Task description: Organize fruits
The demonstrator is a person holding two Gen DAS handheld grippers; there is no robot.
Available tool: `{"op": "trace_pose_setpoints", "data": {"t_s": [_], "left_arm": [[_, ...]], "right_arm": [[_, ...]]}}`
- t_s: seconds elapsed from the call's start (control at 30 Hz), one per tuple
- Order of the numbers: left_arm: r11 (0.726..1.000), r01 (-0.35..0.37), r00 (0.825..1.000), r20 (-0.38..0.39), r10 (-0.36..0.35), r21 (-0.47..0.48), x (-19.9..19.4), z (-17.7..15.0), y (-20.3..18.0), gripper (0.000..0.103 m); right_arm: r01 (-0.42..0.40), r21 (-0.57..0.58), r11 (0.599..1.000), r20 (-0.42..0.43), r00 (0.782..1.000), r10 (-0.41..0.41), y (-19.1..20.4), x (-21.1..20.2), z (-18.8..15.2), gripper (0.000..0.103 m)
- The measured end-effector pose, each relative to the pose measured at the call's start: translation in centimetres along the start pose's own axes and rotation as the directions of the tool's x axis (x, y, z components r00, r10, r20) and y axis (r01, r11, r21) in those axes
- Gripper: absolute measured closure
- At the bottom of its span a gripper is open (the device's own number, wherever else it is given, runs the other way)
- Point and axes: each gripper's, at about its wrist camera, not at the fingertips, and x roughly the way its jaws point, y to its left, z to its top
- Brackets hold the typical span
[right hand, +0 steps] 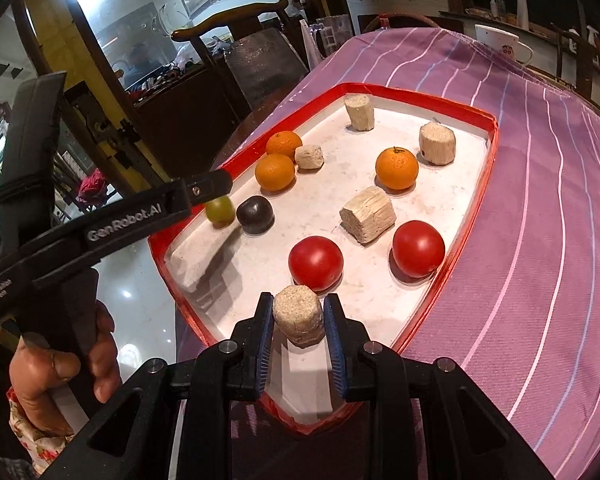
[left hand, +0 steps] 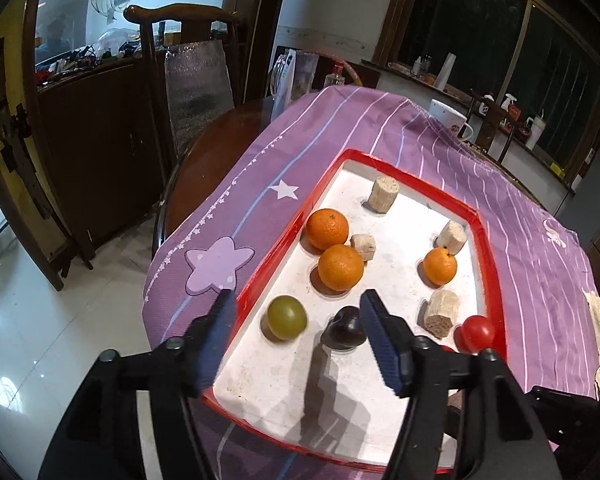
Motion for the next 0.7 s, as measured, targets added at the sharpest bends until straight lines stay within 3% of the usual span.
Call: {"op": "trace_pose_setpoints", "data": {"t_s": [0.27, 0.4, 0.7], "left_arm": [[1.0, -0.002, 1.0, 0.019, 0.002, 0.003, -1.0, -0.1, -0.5, 0.032], [0.999, -0.03, 0.998, 0.048, 0.029, 0.012, -1.9, -0.2, -0.9, 0.022], [0.991, -0.111, 0.99, 0.101, 0.103, 0.075, -3.2, -0.9, -3.4, 0.016]], "right_arm": [[-0.007, -0.01, 1.0, 0.044, 0.999, 0.007, 0.4, -1.3, -0.3, 0.071], [0.0, -0.005, 1.0, 0.083, 0.997, 0.0, 0.3, -2.5, -0.3, 0.068], [0.1, 0.088, 0.991, 0.197, 0.973, -0.116, -2.9, -6.6, -1.0, 0.06]]}}
